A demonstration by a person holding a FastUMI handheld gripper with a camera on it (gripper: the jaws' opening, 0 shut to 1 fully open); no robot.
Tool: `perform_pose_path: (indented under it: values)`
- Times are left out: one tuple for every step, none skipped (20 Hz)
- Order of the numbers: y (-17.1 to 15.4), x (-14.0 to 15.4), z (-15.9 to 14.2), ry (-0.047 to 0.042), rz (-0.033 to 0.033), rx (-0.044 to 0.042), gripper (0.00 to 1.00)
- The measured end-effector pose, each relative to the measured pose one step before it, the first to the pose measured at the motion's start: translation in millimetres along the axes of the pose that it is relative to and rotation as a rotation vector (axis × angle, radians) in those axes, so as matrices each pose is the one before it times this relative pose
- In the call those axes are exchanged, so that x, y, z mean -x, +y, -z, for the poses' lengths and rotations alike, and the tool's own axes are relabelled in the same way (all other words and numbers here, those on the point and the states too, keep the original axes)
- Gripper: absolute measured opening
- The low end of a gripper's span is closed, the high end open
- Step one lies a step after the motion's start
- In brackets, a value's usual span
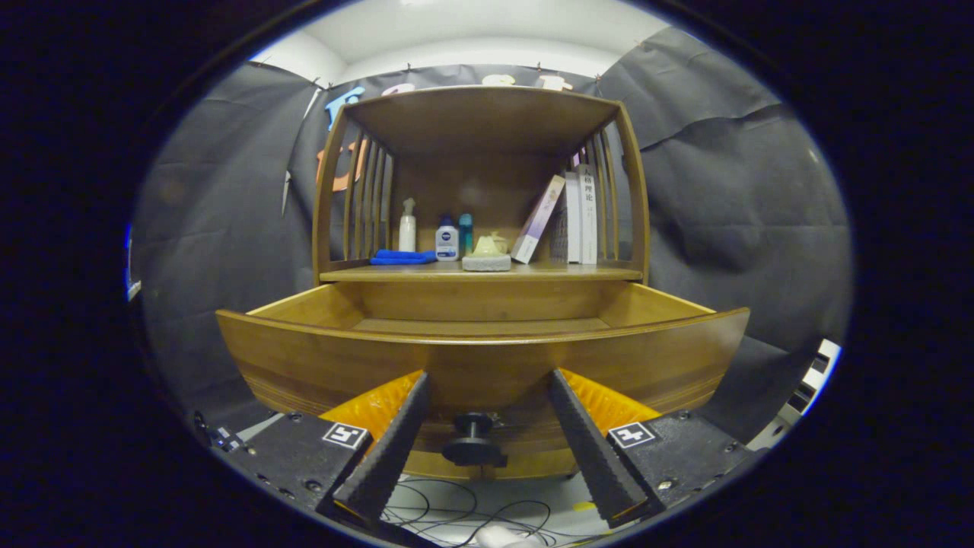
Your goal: Pull open the drawer, take out the items inside it, and place them on the countertop above the cabinet.
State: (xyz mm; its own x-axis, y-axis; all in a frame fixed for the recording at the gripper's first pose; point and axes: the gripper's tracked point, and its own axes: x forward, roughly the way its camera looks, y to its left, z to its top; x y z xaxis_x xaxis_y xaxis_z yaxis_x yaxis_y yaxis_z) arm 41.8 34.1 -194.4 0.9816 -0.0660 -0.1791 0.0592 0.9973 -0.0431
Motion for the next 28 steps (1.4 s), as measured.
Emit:
perform_pose_path:
  values:
    - [0.54, 0.29, 0.21, 0.0055, 0.00048, -0.00223, 1.0]
    - [0.87, -0.15, 0.17, 0.00133, 0.00096, 0.00035, 1.0]
    - [1.06, -0.61, -0.67, -0.00423, 0.00155, 0.00927, 1.0]
    - [0.57, -0.14, -0.81, -0.0051, 0.0017, 0.00841, 1.0]
    - [-0.37, -1.48, -0.62, -0.00078, 0.00103, 0.00623, 1.0]
    - [-0.7, -1.17, -0.56, 0.00487, -0.0028, -0.00446, 0.99]
    - [0.04, -1.74, -0.98, 0.0028, -0.00437, -0.00959, 0.99]
    - [-0.04, -1.83, 0.02, 0.00634, -0.00434, -0.00525, 0.99]
    - [-0.41, -2.31, -0.96, 0.00295, -0.00373, -0.00259, 0.99]
    - [-0.46, -3.0, -1.39, 0.00133, -0.00221, -0.00236, 0.99]
    - [-0.16, -3.7, -1.15, 0.00258, -0.00066, -0.00027, 0.99]
    - [1.74, -1.5, -4.85, -0.00044, 0.00023, 0.00219, 0.99]
    - [0.75, -4.2, -1.46, -0.00046, 0.00195, 0.00286, 0.99]
    - [0.65, -6.0, -1.21, -0.00111, 0.00159, -0.00066, 0.99]
    - [1.17, -4.78, -1.52, -0.00534, 0.0017, -0.00115, 0.99]
    - [1.38, -5.32, -1.15, -0.00156, 0.0027, 0.00119, 0.99]
    - [1.35, -4.69, -1.57, -0.00255, 0.00402, 0.00231, 0.99]
    - [0.41, -6.7, -2.24, -0.00736, 0.00575, 0.00292, 0.99]
    - [1.25, -7.01, -3.99, -0.0089, 0.0032, 0.00134, 0.99]
    - [1.86, -6.86, -4.38, -0.01586, 0.00299, 0.00156, 0.99]
    - [0.93, -7.6, 1.22, 0.01565, 0.00517, -0.00137, 0.99]
    - [1.9, -7.14, -2.26, -0.00973, -0.00011, -0.00542, 0.99]
    - [0.68, -5.55, 1.74, 0.01395, 0.00078, 0.00017, 0.98]
    - [0.67, -4.65, -1.69, -0.01315, 0.00219, -0.00052, 0.98]
    - [0.36, -6.56, -2.47, 0.00308, 0.00064, -0.00151, 0.99]
    - [0.72, -5.25, -1.23, -0.00074, 0.00039, 0.00117, 0.99]
    - [-0.1, -7.32, -0.38, 0.00273, -0.00036, -0.0029, 0.99]
    - [1.15, -6.19, 0.16, -0.00001, -0.0005, -0.00371, 0.99]
